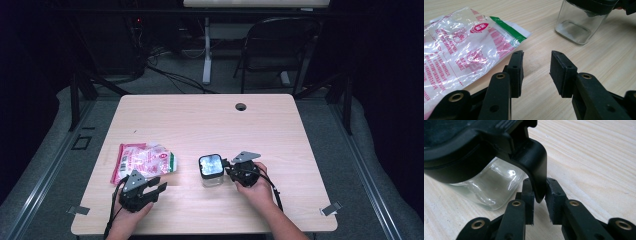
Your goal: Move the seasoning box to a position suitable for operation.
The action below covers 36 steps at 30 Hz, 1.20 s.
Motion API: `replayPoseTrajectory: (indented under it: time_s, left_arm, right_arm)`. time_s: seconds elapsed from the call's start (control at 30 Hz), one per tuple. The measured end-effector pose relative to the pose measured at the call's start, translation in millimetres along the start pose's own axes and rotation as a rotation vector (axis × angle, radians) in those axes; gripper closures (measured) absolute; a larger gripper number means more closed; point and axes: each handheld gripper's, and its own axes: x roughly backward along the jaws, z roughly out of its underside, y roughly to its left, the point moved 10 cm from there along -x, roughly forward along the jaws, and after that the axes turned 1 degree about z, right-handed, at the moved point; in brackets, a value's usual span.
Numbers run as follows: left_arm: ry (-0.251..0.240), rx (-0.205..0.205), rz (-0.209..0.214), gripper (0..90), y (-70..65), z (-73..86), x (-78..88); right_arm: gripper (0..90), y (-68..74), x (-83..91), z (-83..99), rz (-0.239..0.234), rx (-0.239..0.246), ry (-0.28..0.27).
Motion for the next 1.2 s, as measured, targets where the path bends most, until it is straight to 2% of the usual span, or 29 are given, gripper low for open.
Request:
replayPoseTrajectory:
  time_s: [0.27,0.53,0.67,0.9,0.97,1.2]
  left_arm:
    - [-0.003,-0.002,0.007,62.9,-0.7,-1.2,-1.1]
    - [-0.009,-0.02,0.022,62.2,-6.3,-4.1,-3.0]
    - [-0.008,-0.028,0.016,58.3,-7.2,-5.3,-7.5]
    - [-0.006,-0.043,0.043,57.9,-13.2,-8.7,-14.0]
    - [-0.008,-0.048,0.05,57.6,-15.9,-10.8,-16.4]
    - [-0.01,-0.066,0.05,55.1,-17.2,-15.5,-22.1]
  right_arm:
    - [78.3,0.9,2.1,1.9,0.0,0.014,0.009]
    - [78.3,1.9,3.8,3.3,-0.005,0.018,0.013]
    - [78.3,3.8,6.8,5.8,-0.003,0.033,0.022]
    - [78.1,10.8,12.7,11.0,-0.014,0.036,0.022]
    - [78.2,14.7,14.9,13.3,-0.026,0.052,0.018]
    - [78.2,23.4,19.8,18.1,-0.049,0.064,0.017]
